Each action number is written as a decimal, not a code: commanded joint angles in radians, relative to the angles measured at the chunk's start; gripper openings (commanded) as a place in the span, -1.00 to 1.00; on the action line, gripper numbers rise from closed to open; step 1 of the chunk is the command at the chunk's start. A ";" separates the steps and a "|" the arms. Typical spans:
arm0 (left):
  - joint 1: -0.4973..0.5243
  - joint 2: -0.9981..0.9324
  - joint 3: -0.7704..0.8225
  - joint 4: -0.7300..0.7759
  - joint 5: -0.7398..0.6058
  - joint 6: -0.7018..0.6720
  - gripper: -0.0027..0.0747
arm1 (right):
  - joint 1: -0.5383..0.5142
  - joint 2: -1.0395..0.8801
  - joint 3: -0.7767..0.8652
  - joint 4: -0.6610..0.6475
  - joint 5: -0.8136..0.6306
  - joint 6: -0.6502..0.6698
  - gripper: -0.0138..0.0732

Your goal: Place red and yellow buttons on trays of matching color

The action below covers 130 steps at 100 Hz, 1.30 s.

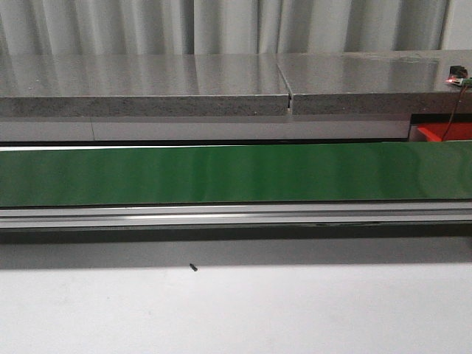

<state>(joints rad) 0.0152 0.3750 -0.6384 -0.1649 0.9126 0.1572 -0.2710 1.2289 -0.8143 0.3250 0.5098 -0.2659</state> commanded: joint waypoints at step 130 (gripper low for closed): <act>-0.010 0.021 -0.011 -0.082 -0.074 -0.003 -0.98 | 0.177 -0.682 0.345 0.009 -0.211 -0.014 -0.83</act>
<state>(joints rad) 0.0111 0.3750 -0.6224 -0.2204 0.9147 0.1572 -0.0950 0.5479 -0.4426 0.3250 0.3688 -0.2713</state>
